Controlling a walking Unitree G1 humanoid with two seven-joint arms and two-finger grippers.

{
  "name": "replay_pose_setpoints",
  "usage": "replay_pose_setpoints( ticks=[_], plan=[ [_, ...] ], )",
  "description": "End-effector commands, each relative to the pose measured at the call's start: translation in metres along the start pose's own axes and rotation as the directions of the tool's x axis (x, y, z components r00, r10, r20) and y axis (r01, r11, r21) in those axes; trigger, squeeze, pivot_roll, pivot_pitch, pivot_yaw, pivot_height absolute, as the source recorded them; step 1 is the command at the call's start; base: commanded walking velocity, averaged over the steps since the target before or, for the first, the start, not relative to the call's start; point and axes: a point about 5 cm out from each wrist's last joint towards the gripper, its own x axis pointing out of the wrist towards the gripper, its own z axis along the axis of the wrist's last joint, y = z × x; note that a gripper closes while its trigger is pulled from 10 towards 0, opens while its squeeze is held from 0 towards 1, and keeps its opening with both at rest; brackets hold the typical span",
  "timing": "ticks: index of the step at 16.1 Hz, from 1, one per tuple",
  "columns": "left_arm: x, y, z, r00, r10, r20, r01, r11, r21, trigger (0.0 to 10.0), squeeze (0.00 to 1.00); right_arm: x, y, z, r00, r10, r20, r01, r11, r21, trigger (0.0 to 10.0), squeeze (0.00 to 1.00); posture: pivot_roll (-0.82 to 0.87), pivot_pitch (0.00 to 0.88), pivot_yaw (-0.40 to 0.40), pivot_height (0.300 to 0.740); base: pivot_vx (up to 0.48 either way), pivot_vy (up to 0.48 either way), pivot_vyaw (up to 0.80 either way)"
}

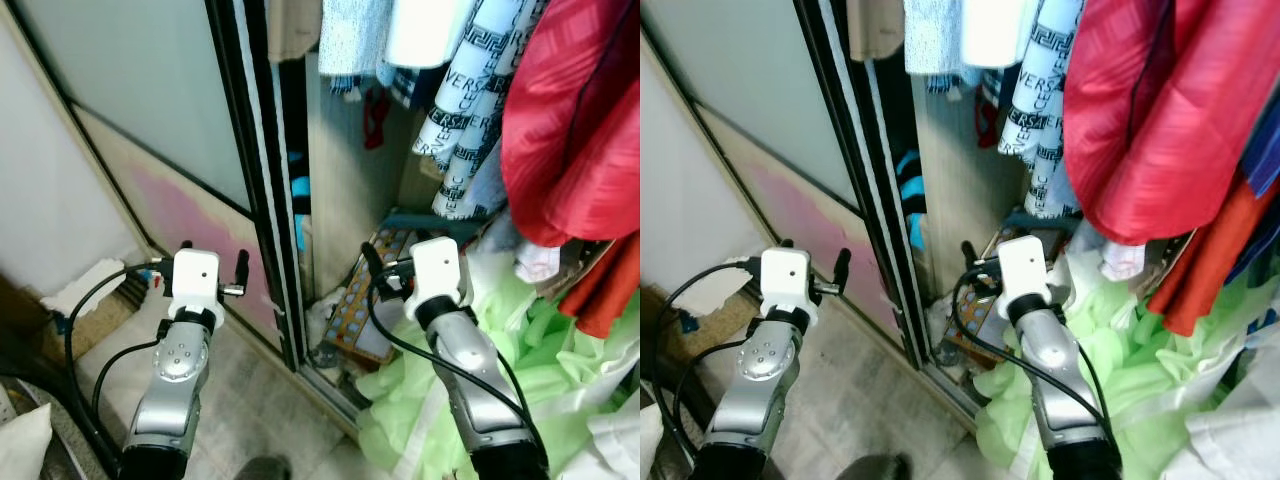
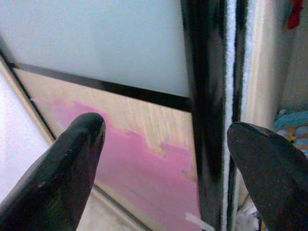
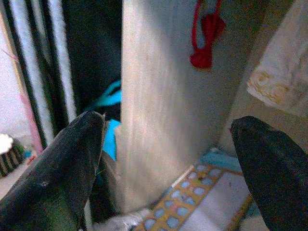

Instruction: Clean up the room

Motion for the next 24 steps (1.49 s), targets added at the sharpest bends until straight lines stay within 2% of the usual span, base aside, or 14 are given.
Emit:
replay_pose_setpoints(
  ticks=[1,5,7,11,14,16,18,20,22,24],
  plan=[
    [0.002,0.002,0.000,1.000,-0.010,0.000,0.010,1.000,0.010,10.0,0.00,0.004,0.004,0.002,1.000,0.007,0.008,-0.007,1.000,0.003,10.0,0.00,0.05,0.000,0.011,0.740,0.000,0.000,0.80],
    [0.002,0.000,-0.002,0.999,0.041,-0.028,-0.041,0.999,0.006,10.0,0.00,0.005,0.004,0.002,1.000,0.015,0.007,-0.015,1.000,0.002,10.0,0.00,0.05,0.000,0.008,0.740,0.000,0.000,0.80],
    [0.002,-0.004,-0.001,1.000,-0.003,-0.015,0.003,1.000,-0.022,10.0,0.00,0.007,0.002,0.002,1.000,0.016,0.008,-0.016,1.000,-0.001,10.0,0.00,0.04,0.000,0.004,0.740,0.000,0.000,0.80],
    [0.002,-0.005,-0.002,1.000,0.013,-0.016,-0.013,1.000,-0.010,10.0,0.00,0.008,0.002,0.002,1.000,0.019,0.011,-0.019,1.000,0.007,10.0,0.00,0.05,0.000,-0.007,0.740,0.000,0.000,0.72],
    [-0.001,-0.003,-0.003,0.997,0.077,-0.007,-0.078,0.997,-0.029,10.0,0.00,0.014,0.005,0.001,0.998,0.063,0.003,-0.063,0.998,0.011,10.0,0.00,0.09,0.000,-0.068,0.740,0.000,0.000,0.00],
    [-0.001,-0.002,0.000,0.994,0.110,0.007,-0.110,0.993,-0.043,10.0,0.00,0.025,0.013,0.005,0.995,0.103,0.008,-0.103,0.995,0.009,10.0,0.00,0.13,0.000,-0.096,0.740,0.000,0.000,0.00],
    [0.006,-0.006,0.015,0.990,0.131,0.048,-0.128,0.990,-0.050,10.0,0.00,0.041,0.022,0.022,0.990,0.129,0.058,-0.130,0.992,0.006,10.0,0.00,0.14,0.000,-0.093,0.740,0.000,0.000,0.00],
    [0.010,-0.008,0.023,0.989,0.124,0.076,-0.122,0.992,-0.029,10.0,0.00,0.047,0.027,0.034,0.985,0.141,0.102,-0.141,0.990,-0.008,10.0,0.00,0.13,0.000,-0.075,0.740,0.000,0.000,0.00],
    [0.010,-0.012,0.024,0.989,0.125,0.074,-0.123,0.992,-0.034,10.0,0.00,0.047,0.024,0.041,0.983,0.139,0.118,-0.137,0.990,-0.020,10.0,0.00,0.10,0.000,-0.076,0.740,0.000,0.000,0.00],
    [0.004,-0.016,0.010,0.994,0.108,0.036,-0.107,0.994,-0.035,10.0,0.00,0.036,0.015,0.032,0.988,0.124,0.094,-0.121,0.992,-0.042,10.0,0.00,0.07,0.000,-0.059,0.740,0.000,0.000,0.00]
  ],
)
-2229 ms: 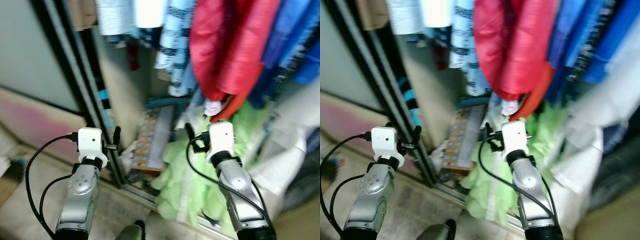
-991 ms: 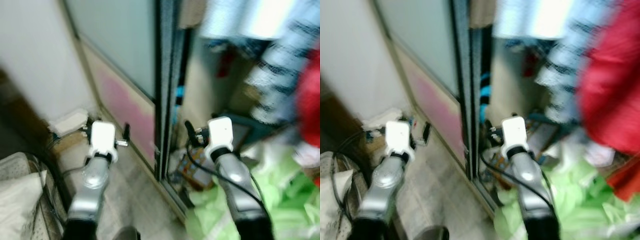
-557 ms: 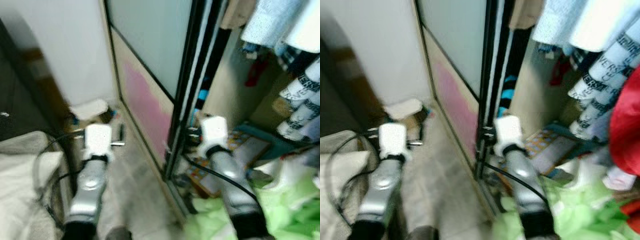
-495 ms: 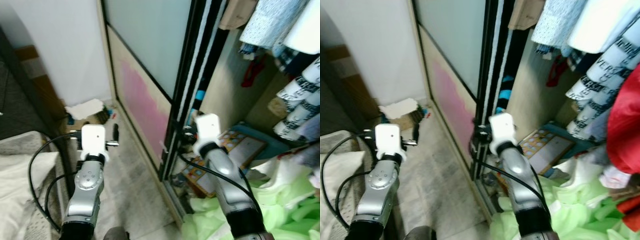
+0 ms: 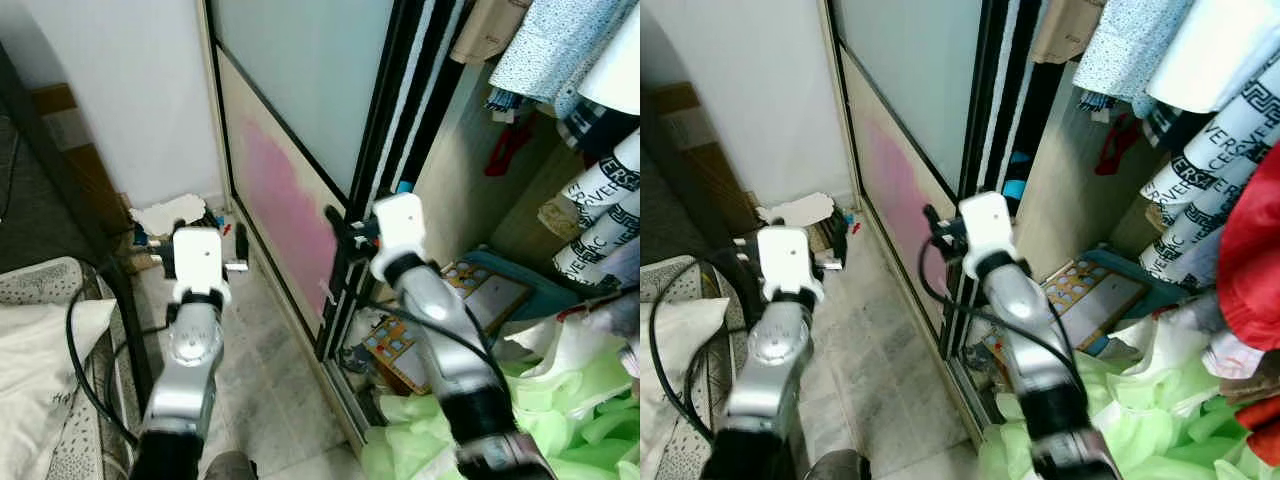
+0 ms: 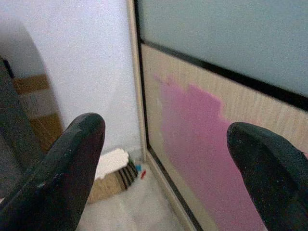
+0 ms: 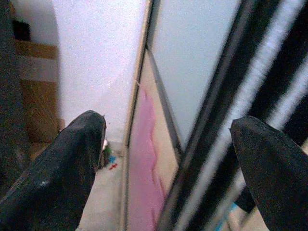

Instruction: Clean up the room

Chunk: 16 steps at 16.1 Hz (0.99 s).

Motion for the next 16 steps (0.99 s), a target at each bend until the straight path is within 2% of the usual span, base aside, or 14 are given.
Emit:
replay_pose_setpoints(
  ticks=[1,3,4,5,7,9,10,12,14,16],
  plan=[
    [-0.002,-0.005,-0.004,0.999,-0.036,-0.012,0.036,0.999,-0.010,10.0,0.00,-0.006,-0.008,-0.002,1.000,-0.023,-0.015,0.023,1.000,-0.007,10.0,0.00,0.06,0.000,-0.040,0.740,0.000,0.000,0.00],
    [-0.002,-0.006,0.000,0.994,-0.111,-0.002,0.111,0.993,-0.032,10.0,0.00,-0.024,-0.023,-0.010,0.995,-0.088,-0.042,0.087,0.996,-0.024,10.0,0.00,0.04,0.000,0.026,0.740,0.000,0.000,0.00],
    [-0.001,-0.007,0.001,0.991,-0.135,0.004,0.135,0.990,-0.036,10.0,0.00,-0.028,-0.026,-0.012,0.995,-0.086,-0.053,0.084,0.996,-0.030,10.0,0.00,0.03,0.000,0.050,0.740,0.000,0.000,0.00],
    [-0.001,-0.007,0.001,0.991,-0.135,0.004,0.135,0.990,-0.036,10.0,0.00,-0.028,-0.026,-0.012,0.995,-0.086,-0.053,0.084,0.996,-0.030,10.0,0.00,0.03,0.000,0.050,0.740,0.000,0.000,0.00],
    [0.006,-0.008,0.005,0.987,-0.155,0.037,0.157,0.986,-0.055,10.0,0.00,-0.044,-0.021,-0.021,0.993,-0.061,-0.100,0.060,0.998,-0.019,10.0,0.00,0.01,0.000,0.066,0.740,0.000,0.000,0.00],
    [0.004,-0.004,0.001,0.991,-0.128,0.024,0.129,0.990,-0.060,10.0,0.00,-0.049,-0.013,-0.029,0.990,-0.058,-0.127,0.061,0.998,0.013,10.0,0.00,0.02,0.000,0.026,0.740,0.000,0.000,0.00],
    [0.003,-0.002,-0.001,0.994,-0.111,0.016,0.112,0.993,-0.048,10.0,0.00,-0.047,-0.012,-0.030,0.989,-0.067,-0.131,0.070,0.997,0.019,10.0,0.00,0.02,0.000,0.021,0.740,0.000,0.000,0.00],
    [-0.003,0.005,-0.006,0.999,-0.055,0.000,0.055,0.998,-0.038,10.0,0.00,-0.035,-0.009,-0.032,0.990,-0.086,-0.113,0.086,0.996,-0.010,10.0,0.00,0.08,0.000,-0.040,0.740,0.000,0.000,0.00],
    [-0.005,0.007,-0.006,1.000,-0.023,0.008,0.023,0.999,-0.039,10.0,0.00,-0.023,-0.018,-0.034,0.982,-0.126,-0.144,0.130,0.991,0.021,10.0,0.00,0.12,0.000,-0.085,0.740,0.000,0.000,0.00],
    [-0.009,0.006,-0.008,1.000,-0.002,0.000,0.002,0.998,-0.059,10.0,0.00,-0.019,-0.018,-0.033,0.985,-0.105,-0.135,0.108,0.994,0.017,10.0,0.00,0.13,0.000,-0.095,0.740,0.000,0.000,0.00]
  ],
)
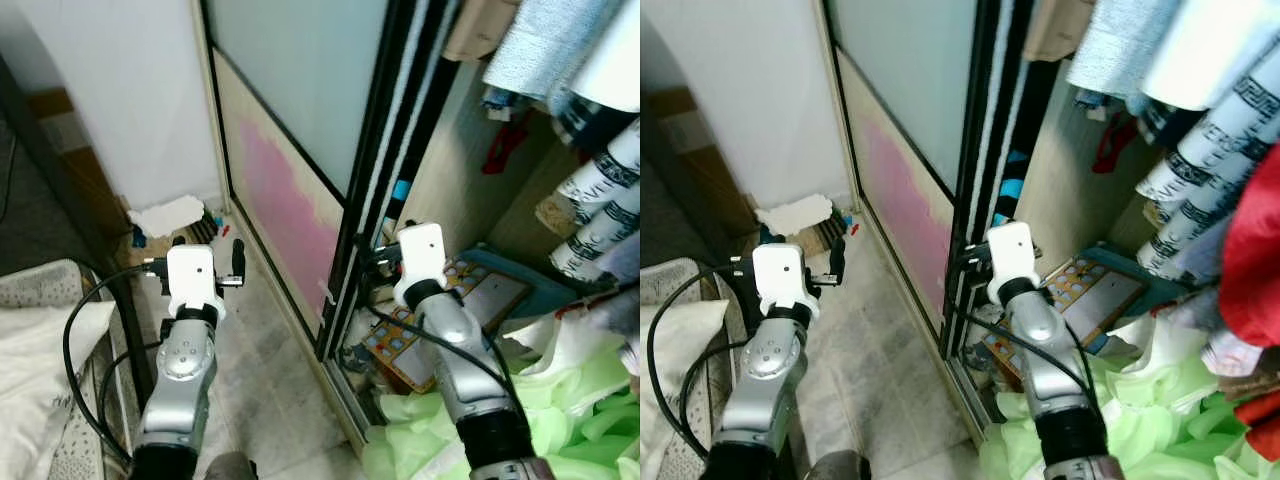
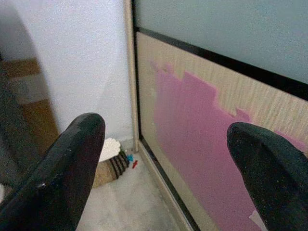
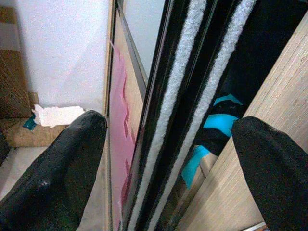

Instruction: Clean up the room

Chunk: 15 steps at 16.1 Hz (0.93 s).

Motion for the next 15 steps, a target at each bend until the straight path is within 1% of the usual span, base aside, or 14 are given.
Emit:
replay_pose_setpoints(
  ticks=[1,5,7,8,10,13,15],
  plan=[
    [-0.001,-0.001,0.003,1.000,0.004,0.018,-0.004,1.000,0.001,10.0,0.00,0.000,-0.002,-0.003,1.000,-0.001,-0.008,0.001,1.000,0.002,10.0,0.00,0.13,0.000,-0.095,0.740,0.000,0.000,0.00],
    [0.000,0.002,-0.004,1.000,-0.017,-0.023,0.016,1.000,-0.019,10.0,0.00,-0.003,0.008,-0.005,1.000,-0.003,0.017,0.003,1.000,0.000,10.0,0.00,0.09,0.000,-0.049,0.740,0.000,0.000,0.00],
    [0.000,-0.002,-0.008,0.998,-0.038,-0.043,0.038,0.999,-0.005,10.0,0.00,-0.003,0.006,-0.016,0.999,-0.041,-0.016,0.042,0.999,0.011,10.0,0.00,0.11,0.000,-0.036,0.740,0.000,0.000,0.80],
    [0.000,-0.002,-0.008,0.998,-0.038,-0.042,0.038,0.999,-0.006,10.0,0.00,-0.003,0.006,-0.016,0.999,-0.050,-0.018,0.050,0.999,0.018,10.0,0.00,0.11,0.000,-0.032,0.740,0.000,0.000,0.80],
    [0.001,0.001,-0.006,0.998,-0.048,-0.043,0.048,0.999,-0.008,10.0,0.00,0.005,0.008,-0.008,0.999,-0.051,0.013,0.051,0.998,0.023,10.0,0.00,0.11,0.000,-0.027,0.740,0.000,0.000,0.80],
    [0.005,-0.002,-0.003,0.998,-0.059,-0.023,0.059,0.998,0.003,10.0,0.00,0.007,0.007,-0.004,0.998,-0.049,0.031,0.049,0.999,0.016,10.0,0.00,0.12,0.000,-0.038,0.740,0.000,0.000,0.80],
    [0.005,-0.002,-0.002,0.998,-0.053,-0.025,0.053,0.999,0.006,10.0,0.00,0.007,0.006,-0.002,0.998,-0.050,0.040,0.049,0.999,0.013,10.0,0.00,0.12,0.000,-0.038,0.740,0.000,0.000,0.80]
  ],
)
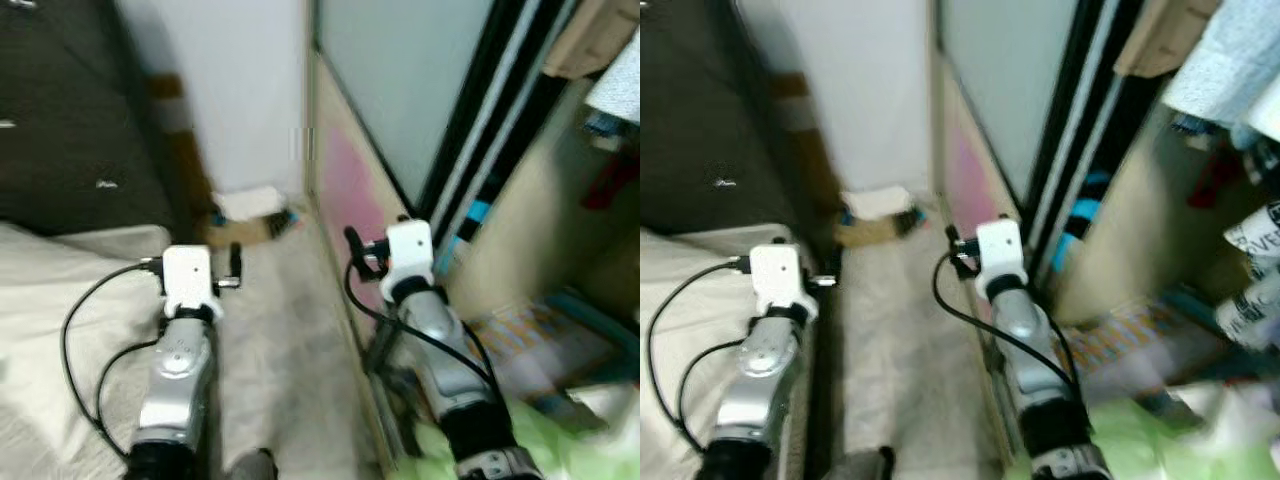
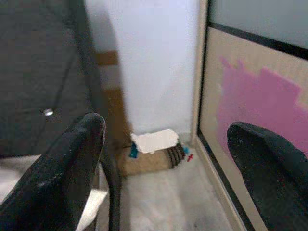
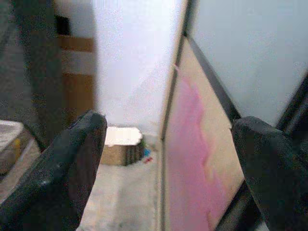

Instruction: Clean up the room

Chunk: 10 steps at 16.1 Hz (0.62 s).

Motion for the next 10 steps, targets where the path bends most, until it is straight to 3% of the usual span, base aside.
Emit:
replay_pose_setpoints(
  ticks=[1,10],
  plan=[
    [-0.0008,-0.0014,-0.0022,1.000,-0.009,-0.012,0.009,1.000,0.020,10.0,0.00,-0.0001,-0.0041,0.0008,1.000,-0.013,0.004,0.013,1.000,0.000,10.0,0.00,0.11,0.000,-0.034,0.740,0.000,0.000,0.80],
    [0.0019,-0.0055,-0.0020,0.999,-0.032,-0.013,0.032,0.999,0.020,10.0,0.00,0.0008,-0.0008,-0.0009,1.000,0.007,0.002,-0.007,1.000,-0.010,10.0,0.00,0.11,0.000,-0.044,0.740,0.000,0.000,0.80]
  ],
)
